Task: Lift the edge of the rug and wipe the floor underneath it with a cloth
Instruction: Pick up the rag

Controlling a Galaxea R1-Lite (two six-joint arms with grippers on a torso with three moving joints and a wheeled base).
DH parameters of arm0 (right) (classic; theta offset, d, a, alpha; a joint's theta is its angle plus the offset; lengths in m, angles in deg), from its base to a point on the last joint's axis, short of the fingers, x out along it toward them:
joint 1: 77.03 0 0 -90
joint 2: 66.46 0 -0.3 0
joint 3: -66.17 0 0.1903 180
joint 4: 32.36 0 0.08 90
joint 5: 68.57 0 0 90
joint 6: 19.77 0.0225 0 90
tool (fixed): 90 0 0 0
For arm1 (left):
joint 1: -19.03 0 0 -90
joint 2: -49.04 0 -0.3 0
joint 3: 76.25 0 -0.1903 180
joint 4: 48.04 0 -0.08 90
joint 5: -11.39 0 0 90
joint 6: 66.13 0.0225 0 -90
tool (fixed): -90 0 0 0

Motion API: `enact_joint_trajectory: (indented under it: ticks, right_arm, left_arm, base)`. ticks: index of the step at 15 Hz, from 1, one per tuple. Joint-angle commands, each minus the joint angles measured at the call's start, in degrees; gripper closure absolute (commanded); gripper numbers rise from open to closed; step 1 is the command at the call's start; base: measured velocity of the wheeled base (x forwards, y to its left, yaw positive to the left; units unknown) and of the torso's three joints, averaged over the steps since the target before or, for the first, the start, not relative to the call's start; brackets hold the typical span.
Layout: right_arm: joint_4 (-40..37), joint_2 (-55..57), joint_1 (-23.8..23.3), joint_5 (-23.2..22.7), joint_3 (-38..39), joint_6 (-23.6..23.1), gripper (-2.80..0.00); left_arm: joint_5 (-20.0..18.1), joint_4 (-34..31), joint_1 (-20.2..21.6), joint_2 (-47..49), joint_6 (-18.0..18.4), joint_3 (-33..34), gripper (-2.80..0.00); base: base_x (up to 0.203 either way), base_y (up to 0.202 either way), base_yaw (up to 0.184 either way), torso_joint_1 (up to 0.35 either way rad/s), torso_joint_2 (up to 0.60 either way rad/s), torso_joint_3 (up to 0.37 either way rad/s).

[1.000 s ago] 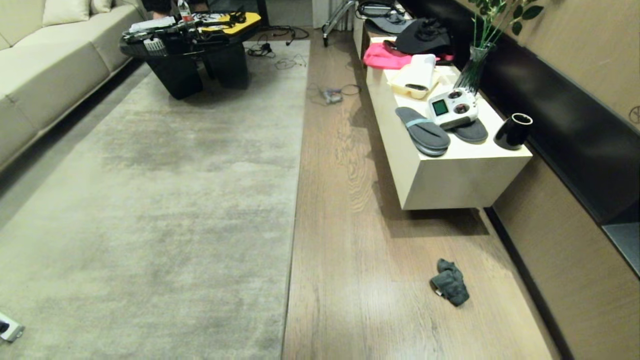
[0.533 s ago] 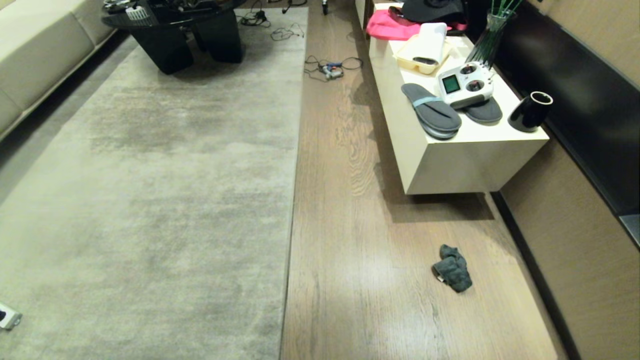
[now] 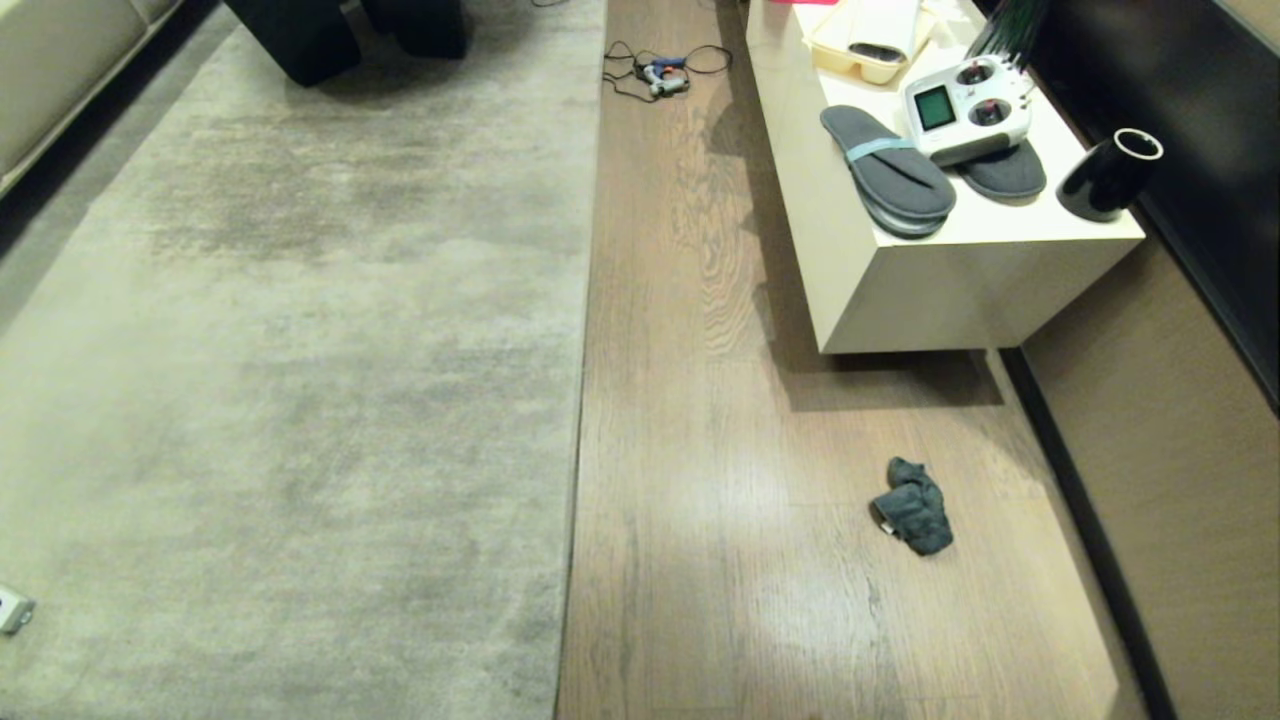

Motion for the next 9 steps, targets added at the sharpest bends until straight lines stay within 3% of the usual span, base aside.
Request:
enact_joint_trajectory:
  ticks: [1, 9]
  right_arm:
    - [0.02, 0.0, 0.02, 0.03, 0.0, 0.0, 0.0]
    - [-0.02, 0.0, 0.02, 0.03, 0.0, 0.0, 0.0]
  left_arm:
    - [-0.06, -0.22, 0.02, 0.09, -0.16, 0.0, 0.0]
    - [-0.05, -0.04, 0.02, 0.09, -0.25, 0.0, 0.0]
  base:
    - [0.0, 0.0, 0.0, 0.007, 0.0, -0.207]
    - [0.0, 0.0, 0.0, 0.003, 0.0, -0.2]
